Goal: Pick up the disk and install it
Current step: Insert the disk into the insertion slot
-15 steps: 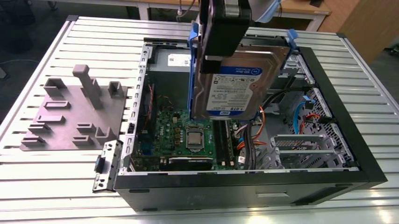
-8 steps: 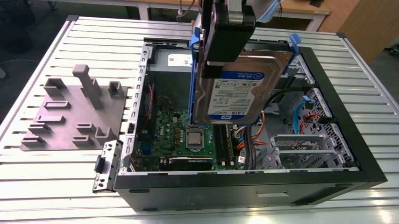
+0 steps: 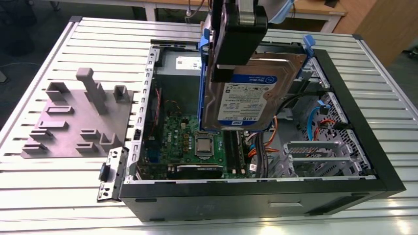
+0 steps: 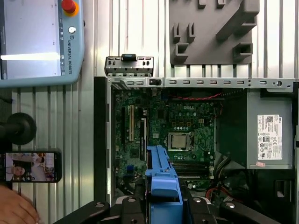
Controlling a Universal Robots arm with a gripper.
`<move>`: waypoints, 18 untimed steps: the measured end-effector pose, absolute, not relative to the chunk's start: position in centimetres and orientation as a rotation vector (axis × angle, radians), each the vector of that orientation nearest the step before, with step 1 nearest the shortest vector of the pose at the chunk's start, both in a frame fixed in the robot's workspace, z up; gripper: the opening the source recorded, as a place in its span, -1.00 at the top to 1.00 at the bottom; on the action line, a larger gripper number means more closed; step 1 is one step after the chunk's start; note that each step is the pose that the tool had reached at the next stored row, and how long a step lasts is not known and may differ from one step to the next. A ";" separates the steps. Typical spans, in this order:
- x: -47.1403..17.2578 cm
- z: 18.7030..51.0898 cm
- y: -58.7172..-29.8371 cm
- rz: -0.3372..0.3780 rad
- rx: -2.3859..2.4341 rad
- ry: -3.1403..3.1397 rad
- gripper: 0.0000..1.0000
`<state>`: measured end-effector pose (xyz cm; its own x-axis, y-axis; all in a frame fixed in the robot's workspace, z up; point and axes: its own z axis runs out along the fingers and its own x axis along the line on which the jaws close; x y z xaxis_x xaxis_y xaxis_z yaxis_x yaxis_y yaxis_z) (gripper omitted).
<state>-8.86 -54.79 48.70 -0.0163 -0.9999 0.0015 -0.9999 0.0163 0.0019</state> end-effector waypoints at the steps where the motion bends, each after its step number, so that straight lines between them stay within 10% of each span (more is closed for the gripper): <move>1: -8.9 48.7 -54.8 0.000 2.202 -2.238 0.27; 18: -5.0 48.0 -55.2 0.000 2.201 -2.238 0.27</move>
